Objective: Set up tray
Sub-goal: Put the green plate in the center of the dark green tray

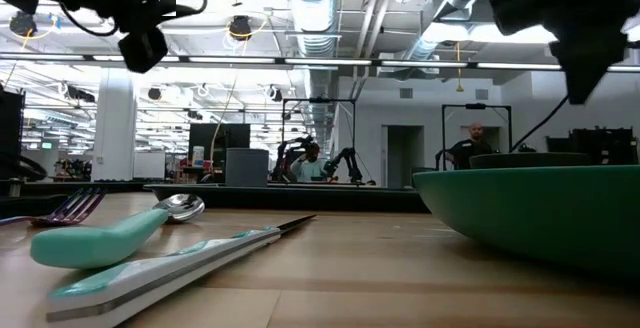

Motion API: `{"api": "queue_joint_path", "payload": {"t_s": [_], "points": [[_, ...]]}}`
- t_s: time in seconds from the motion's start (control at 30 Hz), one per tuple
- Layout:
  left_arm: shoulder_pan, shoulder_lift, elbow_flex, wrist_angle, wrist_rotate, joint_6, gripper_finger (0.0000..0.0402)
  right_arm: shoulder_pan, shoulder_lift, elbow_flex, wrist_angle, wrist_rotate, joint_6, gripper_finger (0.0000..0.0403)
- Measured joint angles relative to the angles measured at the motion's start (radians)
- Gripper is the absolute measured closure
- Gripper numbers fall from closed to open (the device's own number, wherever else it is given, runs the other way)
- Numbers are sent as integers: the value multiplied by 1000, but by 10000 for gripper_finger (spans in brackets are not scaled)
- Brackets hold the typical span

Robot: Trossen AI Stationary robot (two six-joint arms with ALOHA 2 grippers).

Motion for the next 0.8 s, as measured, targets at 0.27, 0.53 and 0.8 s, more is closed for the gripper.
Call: {"api": "queue_joint_path", "payload": {"t_s": [0.27, 0.53, 0.8], "points": [[-63, 0, 0, -44, -24, -28, 342, 37, 11, -100, 166, -103, 36, 335], [-88, 0, 0, -58, -26, -67, 342, 75, 11, -132, 168, -104, -29, 326], [-88, 0, 0, -57, -46, -79, 342, 78, 11, -132, 153, -98, -31, 278]]}}
